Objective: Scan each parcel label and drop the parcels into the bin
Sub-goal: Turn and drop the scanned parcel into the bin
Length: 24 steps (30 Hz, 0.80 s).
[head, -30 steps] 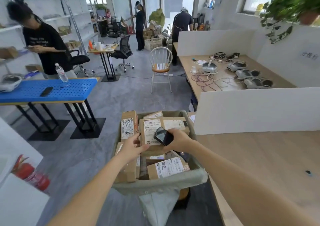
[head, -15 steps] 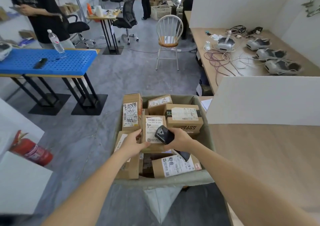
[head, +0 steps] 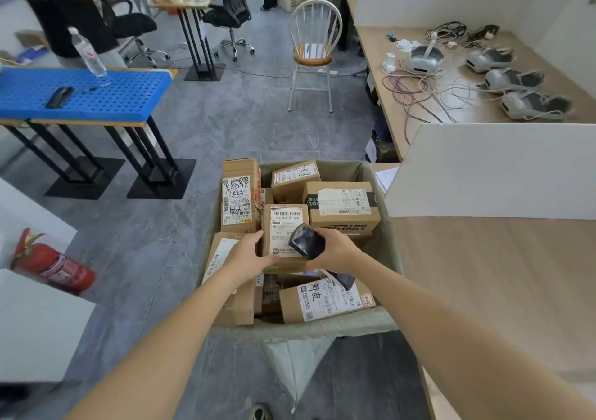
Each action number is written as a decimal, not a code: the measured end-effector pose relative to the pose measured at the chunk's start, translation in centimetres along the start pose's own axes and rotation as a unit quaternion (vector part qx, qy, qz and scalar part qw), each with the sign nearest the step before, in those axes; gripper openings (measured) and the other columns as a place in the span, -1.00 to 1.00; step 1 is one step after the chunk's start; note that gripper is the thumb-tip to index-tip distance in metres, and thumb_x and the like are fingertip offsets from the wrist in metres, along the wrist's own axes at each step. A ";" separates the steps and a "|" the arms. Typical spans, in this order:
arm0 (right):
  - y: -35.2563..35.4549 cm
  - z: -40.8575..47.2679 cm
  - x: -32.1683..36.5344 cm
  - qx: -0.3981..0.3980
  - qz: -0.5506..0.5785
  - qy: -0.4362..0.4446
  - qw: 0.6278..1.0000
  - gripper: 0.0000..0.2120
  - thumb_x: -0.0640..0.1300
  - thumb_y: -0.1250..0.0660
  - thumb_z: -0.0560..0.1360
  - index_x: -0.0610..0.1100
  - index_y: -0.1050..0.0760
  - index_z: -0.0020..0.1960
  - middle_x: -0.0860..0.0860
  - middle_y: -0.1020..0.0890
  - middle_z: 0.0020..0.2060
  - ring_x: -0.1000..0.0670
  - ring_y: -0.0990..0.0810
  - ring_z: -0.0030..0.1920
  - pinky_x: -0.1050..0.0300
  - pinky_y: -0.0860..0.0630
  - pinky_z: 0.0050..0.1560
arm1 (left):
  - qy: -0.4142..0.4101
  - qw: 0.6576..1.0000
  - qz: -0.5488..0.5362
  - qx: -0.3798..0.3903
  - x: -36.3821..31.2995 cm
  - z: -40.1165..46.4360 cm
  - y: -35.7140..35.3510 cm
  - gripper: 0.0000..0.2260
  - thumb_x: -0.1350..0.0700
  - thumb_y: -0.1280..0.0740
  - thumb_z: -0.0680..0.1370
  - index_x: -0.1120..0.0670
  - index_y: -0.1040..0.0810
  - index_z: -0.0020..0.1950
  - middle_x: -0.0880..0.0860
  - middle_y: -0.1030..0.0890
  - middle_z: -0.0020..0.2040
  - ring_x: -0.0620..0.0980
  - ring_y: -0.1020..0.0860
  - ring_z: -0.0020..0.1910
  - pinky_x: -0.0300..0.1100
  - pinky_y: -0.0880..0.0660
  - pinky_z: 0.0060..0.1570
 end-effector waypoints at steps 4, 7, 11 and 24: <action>1.3 -1.3 0.7 -0.027 -0.009 0.003 1.000 -0.32 -0.03 -0.62 0.32 -0.03 -0.45 0.38 0.04 -0.61 0.14 -0.02 -0.59 0.16 -0.05 -0.62 0.19 | -0.021 1.000 -0.014 -0.006 -1.1 -0.9 0.6 -0.33 0.07 -0.44 0.55 0.07 -0.21 0.59 0.04 -0.31 0.55 0.10 -0.31 0.50 0.01 -0.29 0.44; 3.0 -2.9 1.3 -0.054 -0.014 0.006 0.998 -0.28 0.01 -0.63 0.29 0.00 -0.45 0.39 0.05 -0.62 0.10 -0.02 -0.60 0.11 -0.08 -0.64 0.15 | -0.044 0.999 0.012 -0.029 -2.1 -1.8 1.7 -0.32 0.00 -0.42 0.56 0.05 -0.19 0.60 0.04 -0.23 0.59 0.07 -0.24 0.54 0.02 -0.25 0.48; 5.4 -6.4 2.0 -0.084 -0.027 0.000 0.996 -0.23 0.03 -0.63 0.32 -0.02 -0.40 0.44 0.00 -0.62 0.17 -0.03 -0.60 0.11 -0.01 -0.64 0.13 | -0.111 0.986 0.105 -0.068 -4.6 -3.5 3.4 -0.36 -0.12 -0.36 0.57 -0.01 -0.22 0.59 -0.01 -0.19 0.60 0.01 -0.11 0.58 0.06 -0.12 0.54; 11.9 -28.0 5.2 -0.277 -0.089 -0.106 0.951 -0.44 0.06 -0.55 0.34 0.05 -0.44 0.28 0.05 -0.58 0.05 -0.03 -0.53 0.07 0.17 -0.42 -0.21 | -0.310 0.931 0.179 -0.071 -15.3 -15.0 5.4 -0.37 -0.25 -0.28 0.57 -0.09 -0.21 0.59 -0.08 -0.23 0.58 -0.02 -0.20 0.55 0.08 -0.24 0.47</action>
Point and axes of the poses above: each hand's wrist, its own z-axis towards the middle knuckle, its own y-axis out of the back of the hand, x = y × z, the point moved 5 cm from there along z, towards the middle knuckle
